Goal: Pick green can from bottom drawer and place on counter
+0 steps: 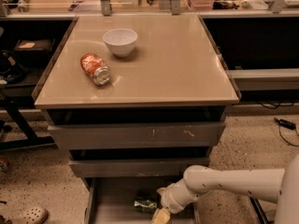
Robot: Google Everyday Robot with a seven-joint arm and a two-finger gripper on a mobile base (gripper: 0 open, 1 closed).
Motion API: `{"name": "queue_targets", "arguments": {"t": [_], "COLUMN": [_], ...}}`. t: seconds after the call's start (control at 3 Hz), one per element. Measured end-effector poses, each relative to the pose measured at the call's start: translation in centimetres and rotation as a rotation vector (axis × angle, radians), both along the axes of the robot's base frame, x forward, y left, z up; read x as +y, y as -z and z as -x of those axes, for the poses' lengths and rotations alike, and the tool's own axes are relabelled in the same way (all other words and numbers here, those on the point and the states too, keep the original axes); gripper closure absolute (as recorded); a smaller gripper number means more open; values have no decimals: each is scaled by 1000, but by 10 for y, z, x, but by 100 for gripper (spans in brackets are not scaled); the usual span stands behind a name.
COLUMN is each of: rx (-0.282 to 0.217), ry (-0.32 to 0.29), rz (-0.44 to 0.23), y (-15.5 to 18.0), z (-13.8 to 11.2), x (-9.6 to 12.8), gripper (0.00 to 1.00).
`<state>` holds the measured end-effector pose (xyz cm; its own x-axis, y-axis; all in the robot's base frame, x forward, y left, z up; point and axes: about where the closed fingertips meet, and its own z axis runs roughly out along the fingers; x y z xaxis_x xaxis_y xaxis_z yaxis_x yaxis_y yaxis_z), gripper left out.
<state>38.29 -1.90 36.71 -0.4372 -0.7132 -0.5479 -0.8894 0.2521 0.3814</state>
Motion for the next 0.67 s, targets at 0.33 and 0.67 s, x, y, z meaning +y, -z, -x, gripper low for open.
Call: {"name": "queue_targets", "arguments": {"t": [0.33,0.67], "rx": [17,53], "ry": [-15,3], "rz": [-32,-45], "y": [37,57], "z": [-1,-6], "x": [9,14], "gripper": [0,0]}}
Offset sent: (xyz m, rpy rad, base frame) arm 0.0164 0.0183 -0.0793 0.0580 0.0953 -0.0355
